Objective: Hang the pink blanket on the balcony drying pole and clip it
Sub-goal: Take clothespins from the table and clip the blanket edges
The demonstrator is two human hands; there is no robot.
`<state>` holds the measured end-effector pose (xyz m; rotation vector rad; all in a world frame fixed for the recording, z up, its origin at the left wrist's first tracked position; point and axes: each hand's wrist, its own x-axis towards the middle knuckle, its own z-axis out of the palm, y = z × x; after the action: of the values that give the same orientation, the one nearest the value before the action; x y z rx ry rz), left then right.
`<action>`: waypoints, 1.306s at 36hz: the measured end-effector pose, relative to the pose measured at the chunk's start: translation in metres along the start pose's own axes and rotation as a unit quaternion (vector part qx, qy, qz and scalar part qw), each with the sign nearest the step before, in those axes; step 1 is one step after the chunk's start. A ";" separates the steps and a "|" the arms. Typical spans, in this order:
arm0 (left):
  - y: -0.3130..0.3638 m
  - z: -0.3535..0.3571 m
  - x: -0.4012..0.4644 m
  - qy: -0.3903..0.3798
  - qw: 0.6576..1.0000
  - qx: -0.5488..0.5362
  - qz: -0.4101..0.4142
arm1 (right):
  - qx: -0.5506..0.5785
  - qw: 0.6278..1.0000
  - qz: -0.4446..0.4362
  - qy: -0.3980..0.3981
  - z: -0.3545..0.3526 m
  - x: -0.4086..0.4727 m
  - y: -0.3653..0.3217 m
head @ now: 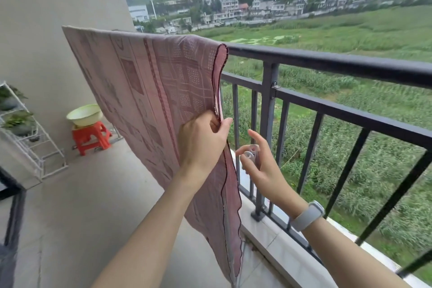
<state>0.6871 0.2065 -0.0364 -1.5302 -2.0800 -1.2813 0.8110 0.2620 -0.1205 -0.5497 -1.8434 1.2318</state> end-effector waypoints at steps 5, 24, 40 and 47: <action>0.003 -0.001 0.003 -0.031 0.997 -0.054 -0.046 | -0.085 0.992 0.012 0.096 -0.004 -0.002 0.002; -0.006 0.010 -0.014 0.038 0.991 -0.099 -0.083 | 0.027 0.983 0.031 0.179 0.012 -0.030 0.005; -0.028 0.046 -0.067 -0.023 0.984 0.100 -0.144 | -0.053 0.964 0.038 0.259 0.011 -0.052 0.033; -0.013 0.067 -0.066 0.020 0.980 0.082 -0.179 | -0.045 0.959 0.057 0.272 0.004 -0.063 0.042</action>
<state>0.7215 0.2152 -0.1242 -1.0855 -2.4439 -1.1991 0.8389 0.2315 -0.1844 -0.9521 -1.4158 0.9455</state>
